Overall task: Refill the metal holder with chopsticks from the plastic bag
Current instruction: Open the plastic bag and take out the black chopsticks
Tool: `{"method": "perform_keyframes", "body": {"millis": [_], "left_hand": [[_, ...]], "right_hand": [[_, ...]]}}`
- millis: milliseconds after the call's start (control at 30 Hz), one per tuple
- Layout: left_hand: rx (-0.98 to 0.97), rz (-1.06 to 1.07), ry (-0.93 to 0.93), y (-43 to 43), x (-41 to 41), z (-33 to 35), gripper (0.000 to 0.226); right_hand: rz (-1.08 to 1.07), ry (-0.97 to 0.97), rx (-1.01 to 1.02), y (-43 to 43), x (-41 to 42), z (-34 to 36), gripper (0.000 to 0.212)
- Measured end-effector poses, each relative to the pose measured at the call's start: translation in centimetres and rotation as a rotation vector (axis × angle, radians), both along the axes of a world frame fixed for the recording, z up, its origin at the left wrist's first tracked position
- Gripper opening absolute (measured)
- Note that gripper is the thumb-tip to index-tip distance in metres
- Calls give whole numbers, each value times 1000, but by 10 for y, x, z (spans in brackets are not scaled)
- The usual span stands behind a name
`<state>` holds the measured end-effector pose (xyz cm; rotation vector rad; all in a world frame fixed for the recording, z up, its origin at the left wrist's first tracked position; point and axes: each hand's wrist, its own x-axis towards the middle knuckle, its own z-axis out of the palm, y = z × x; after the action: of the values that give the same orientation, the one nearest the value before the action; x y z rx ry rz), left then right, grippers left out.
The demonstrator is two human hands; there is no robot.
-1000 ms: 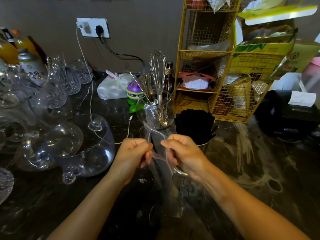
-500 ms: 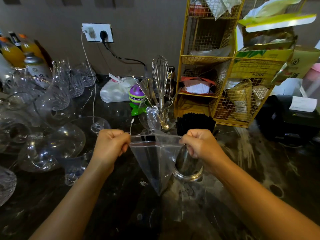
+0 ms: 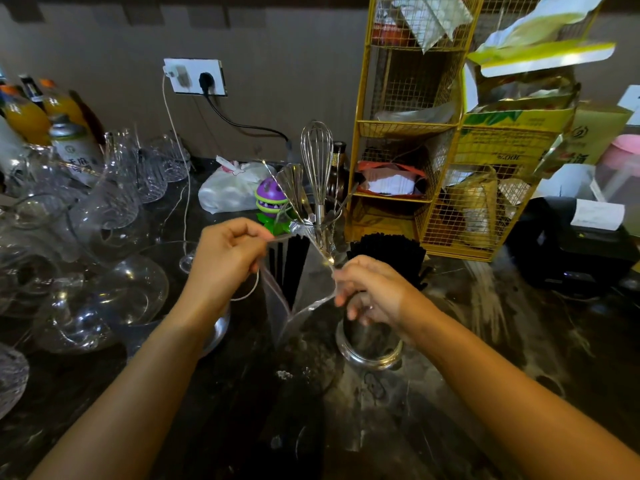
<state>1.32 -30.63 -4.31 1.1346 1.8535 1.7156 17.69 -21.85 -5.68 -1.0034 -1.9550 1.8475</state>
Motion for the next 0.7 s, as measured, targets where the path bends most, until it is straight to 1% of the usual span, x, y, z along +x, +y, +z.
{"method": "perform_keyframes", "body": {"millis": [33, 133, 200, 233, 267, 333, 400, 467, 500, 567, 700], "left_hand": [[6, -10, 26, 3, 0, 4, 34], [13, -74, 107, 7, -1, 17, 34], [-11, -140, 182, 9, 2, 22, 33], [-25, -186, 218, 10, 4, 23, 33], [-34, -236, 241, 11, 7, 23, 31], [-46, -337, 266, 13, 12, 22, 27], [-69, -460, 274, 13, 16, 21, 16], [-84, -569, 290, 13, 17, 20, 18], [-81, -608, 292, 13, 18, 19, 18], [-65, -646, 298, 12, 19, 21, 19], [-46, -664, 241, 7, 16, 29, 23]], "right_hand": [[3, 43, -108, 2, -2, 0, 16], [65, 150, -480, 9, -5, -1, 58], [129, 195, -694, 14, -9, -5, 80], [151, 215, -768, 15, -10, -6, 86], [158, 240, -825, 16, -12, -7, 87], [156, 292, -888, 16, -15, -13, 80], [163, 334, -913, 13, -17, -16, 61], [181, 365, -901, 11, -18, -17, 40], [174, 374, -890, 10, -18, -16, 35], [161, 400, -878, 8, -18, -14, 30], [164, 452, -837, 9, -15, -6, 27]]}}
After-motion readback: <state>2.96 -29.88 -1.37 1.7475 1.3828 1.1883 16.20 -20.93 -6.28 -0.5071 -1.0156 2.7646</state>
